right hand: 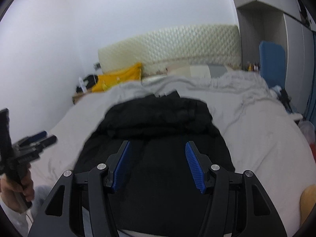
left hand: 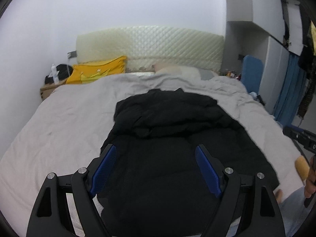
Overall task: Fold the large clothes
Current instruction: 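Lower both tools to the jacket hem and slide the fingers under it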
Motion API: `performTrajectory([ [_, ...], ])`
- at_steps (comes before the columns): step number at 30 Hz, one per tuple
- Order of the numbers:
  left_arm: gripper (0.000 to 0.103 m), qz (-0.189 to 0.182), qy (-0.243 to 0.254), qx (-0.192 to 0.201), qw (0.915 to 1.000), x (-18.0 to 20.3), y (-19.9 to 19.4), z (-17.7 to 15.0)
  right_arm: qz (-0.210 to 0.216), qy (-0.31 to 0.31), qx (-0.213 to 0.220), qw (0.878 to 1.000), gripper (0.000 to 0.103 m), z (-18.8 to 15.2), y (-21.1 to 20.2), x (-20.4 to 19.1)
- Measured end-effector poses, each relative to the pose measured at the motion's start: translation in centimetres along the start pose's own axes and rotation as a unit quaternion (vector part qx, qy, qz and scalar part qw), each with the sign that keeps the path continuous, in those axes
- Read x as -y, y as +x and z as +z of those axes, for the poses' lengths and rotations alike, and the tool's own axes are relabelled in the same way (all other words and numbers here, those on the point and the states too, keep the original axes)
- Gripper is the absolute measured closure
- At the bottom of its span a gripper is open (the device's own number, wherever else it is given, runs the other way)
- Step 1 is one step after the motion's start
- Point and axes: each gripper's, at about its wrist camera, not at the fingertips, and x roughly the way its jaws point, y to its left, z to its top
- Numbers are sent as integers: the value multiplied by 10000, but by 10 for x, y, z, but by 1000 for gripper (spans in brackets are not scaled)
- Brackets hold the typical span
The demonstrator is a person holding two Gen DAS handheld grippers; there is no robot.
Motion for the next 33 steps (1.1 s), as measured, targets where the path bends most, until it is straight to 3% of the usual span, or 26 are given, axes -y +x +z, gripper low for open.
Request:
performTrajectory([
  [7,21,70,-438,-406,9982,-35,44,-29,144,484,-840,9952,48,-31,46,38],
  [9,21,33,-541,-583,9968,-42,57,-36,313,777,-1052,9909,48,-36,55,53],
  [15,21,-230,-1044,-1134,9878,-61,91,-47,148,1408,-1708,9751,44,-46,85,108],
  [18,21,-331,-1199,-1319,9834,-65,106,-52,3,1854,-1891,9643,41,-54,92,136],
  [21,21,-397,-1371,-1429,9794,-69,111,-56,-4,2425,-2039,9485,31,-65,97,159],
  [25,21,-469,-1607,-1544,9737,-76,119,-61,19,2895,-2170,9323,31,-78,104,175],
  [30,21,-531,-1752,-1649,9692,-78,123,-63,-347,3151,-2180,9230,30,-87,106,190],
  [33,21,-545,-1787,-1734,9670,-79,125,-64,-136,3311,-2411,9122,30,-99,117,193],
])
